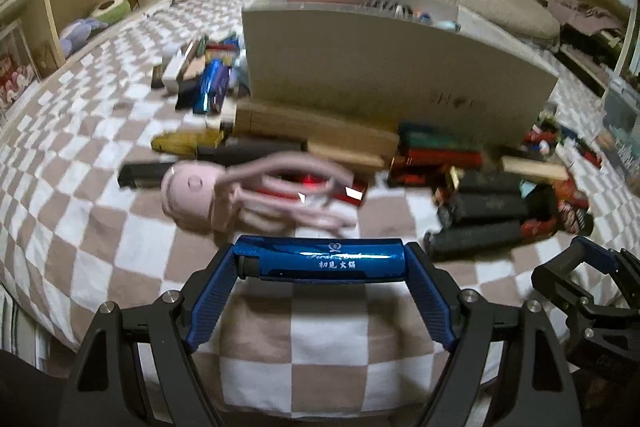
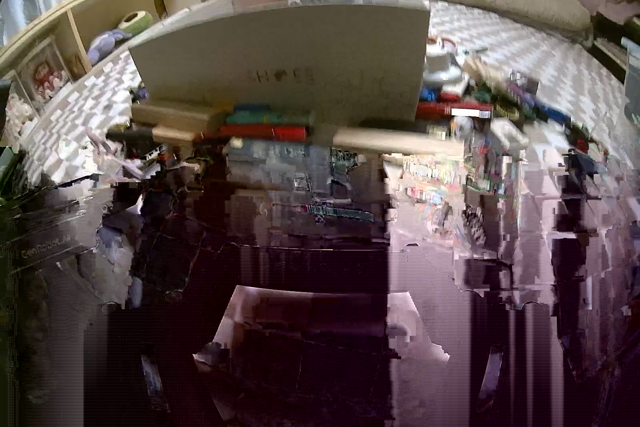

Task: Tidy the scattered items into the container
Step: 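Lift the blue lighter and black lighter over the white box with both tools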

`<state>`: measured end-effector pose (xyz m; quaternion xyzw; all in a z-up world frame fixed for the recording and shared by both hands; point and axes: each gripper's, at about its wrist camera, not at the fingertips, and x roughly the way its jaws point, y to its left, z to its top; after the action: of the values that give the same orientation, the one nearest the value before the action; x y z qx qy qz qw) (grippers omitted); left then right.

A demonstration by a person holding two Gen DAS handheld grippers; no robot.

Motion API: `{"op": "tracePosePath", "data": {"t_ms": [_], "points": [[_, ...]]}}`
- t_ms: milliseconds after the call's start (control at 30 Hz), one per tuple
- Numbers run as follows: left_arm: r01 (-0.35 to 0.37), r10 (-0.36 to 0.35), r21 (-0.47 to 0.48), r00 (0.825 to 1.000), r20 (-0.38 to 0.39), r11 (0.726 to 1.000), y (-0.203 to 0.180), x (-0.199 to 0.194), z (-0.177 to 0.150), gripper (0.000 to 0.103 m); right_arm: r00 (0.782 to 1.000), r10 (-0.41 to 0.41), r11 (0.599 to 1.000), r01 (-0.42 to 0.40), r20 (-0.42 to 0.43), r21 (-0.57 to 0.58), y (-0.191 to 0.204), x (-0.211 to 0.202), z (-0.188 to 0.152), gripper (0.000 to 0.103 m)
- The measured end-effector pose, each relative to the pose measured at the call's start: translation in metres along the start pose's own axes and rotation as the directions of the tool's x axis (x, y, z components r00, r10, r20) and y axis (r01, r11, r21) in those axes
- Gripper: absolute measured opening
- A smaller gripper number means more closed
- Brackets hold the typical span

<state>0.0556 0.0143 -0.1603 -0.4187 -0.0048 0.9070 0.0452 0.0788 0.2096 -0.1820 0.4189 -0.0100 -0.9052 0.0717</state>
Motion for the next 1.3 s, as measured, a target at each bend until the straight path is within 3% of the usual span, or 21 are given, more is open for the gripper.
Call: {"op": "tracePosePath", "data": {"t_ms": [600,1300], "points": [[0.056,-0.060,0.029,0.988,0.144,0.998,-0.005,-0.027,0.070,0.082,0.985,0.026,1.000,-0.024,0.172,-0.016,0.001,-0.027,0.067,0.081],[0.089,-0.090,0.014,0.975,0.201,0.996,-0.003,-0.007,0.152,0.082,0.970,0.060,0.998,-0.058,0.234,-0.014,-0.026,-0.013,0.148,0.081]]}}
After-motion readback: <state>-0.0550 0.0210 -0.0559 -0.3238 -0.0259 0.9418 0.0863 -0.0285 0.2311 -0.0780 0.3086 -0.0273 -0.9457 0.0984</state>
